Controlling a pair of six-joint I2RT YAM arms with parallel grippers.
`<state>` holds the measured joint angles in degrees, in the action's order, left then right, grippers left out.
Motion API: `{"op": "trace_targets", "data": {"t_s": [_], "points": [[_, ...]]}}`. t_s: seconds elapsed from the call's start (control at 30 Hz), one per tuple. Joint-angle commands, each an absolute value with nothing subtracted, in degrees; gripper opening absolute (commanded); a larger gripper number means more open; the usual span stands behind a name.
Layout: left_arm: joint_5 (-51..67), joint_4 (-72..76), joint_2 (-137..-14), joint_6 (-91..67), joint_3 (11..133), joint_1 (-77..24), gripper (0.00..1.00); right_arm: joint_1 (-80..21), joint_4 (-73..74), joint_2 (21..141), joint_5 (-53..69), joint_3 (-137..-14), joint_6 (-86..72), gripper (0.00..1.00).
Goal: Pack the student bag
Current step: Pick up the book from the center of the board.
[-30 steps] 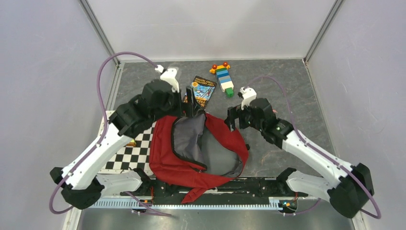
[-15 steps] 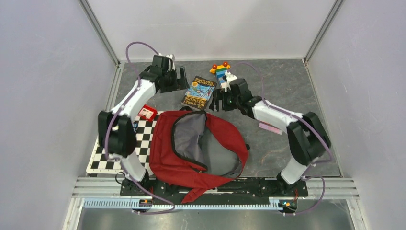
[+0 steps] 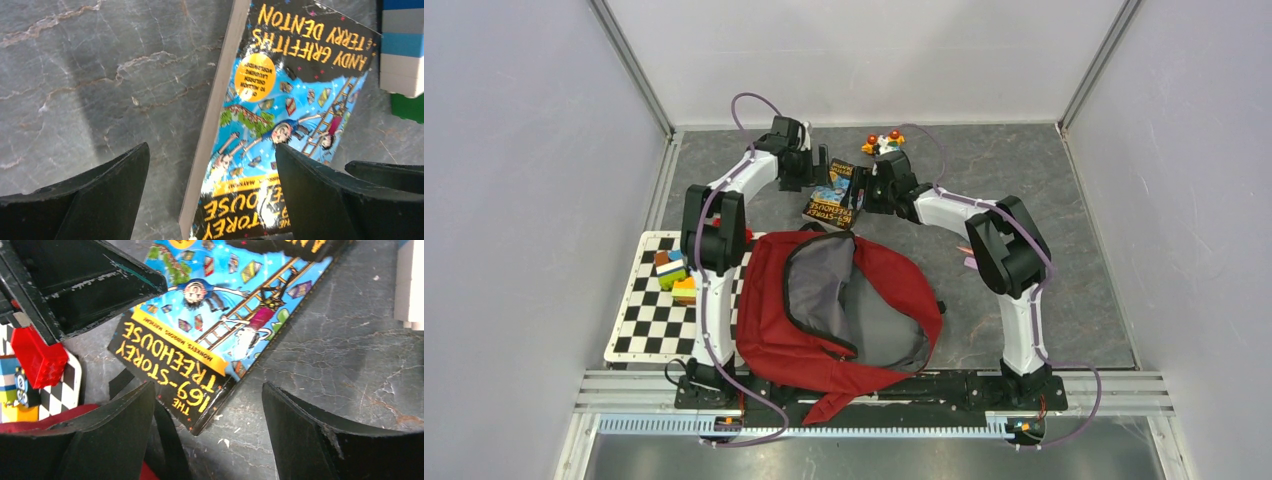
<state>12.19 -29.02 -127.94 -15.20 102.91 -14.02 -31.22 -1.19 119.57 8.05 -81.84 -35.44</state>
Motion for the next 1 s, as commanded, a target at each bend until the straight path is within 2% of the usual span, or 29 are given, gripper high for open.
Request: {"op": "trace_targets", "data": {"t_s": [0.0, 0.2, 0.57, 0.63, 0.77, 0.87, 0.97], "points": [[12.8, -27.9, -130.9, -11.9, 107.7, -14.2, 1.0, -30.8, -3.3, 121.5, 4.8, -84.6, -39.0, 0.82], [16.6, -26.2, -133.6, -13.7, 108.9, -14.2, 1.0, -30.5, -4.7, 124.7, 5.3, -85.3, -40.0, 0.82], [29.1, -22.8, -135.3, -17.4, 110.5, -16.4, 0.99, -29.4, -8.8, 131.3, 15.7, -88.6, -40.6, 0.76], [31.7, -19.8, -133.9, -19.9, 108.3, -16.6, 0.94, -29.4, -8.9, 131.4, 16.1, -88.3, -40.4, 0.75], [31.5, -12.5, -129.4, -25.9, 102.1, -17.0, 0.72, -29.4, -9.0, 131.3, 16.5, -87.6, -40.3, 0.75], [31.3, -11.5, -127.9, -27.4, 100.4, -17.1, 0.55, -29.4, -8.9, 131.0, 16.6, -87.0, -40.0, 0.74], [30.3, -12.4, -126.5, -27.2, 99.4, -17.1, 0.31, -29.4, -9.0, 130.2, 16.4, -86.3, -39.8, 0.74]]}}
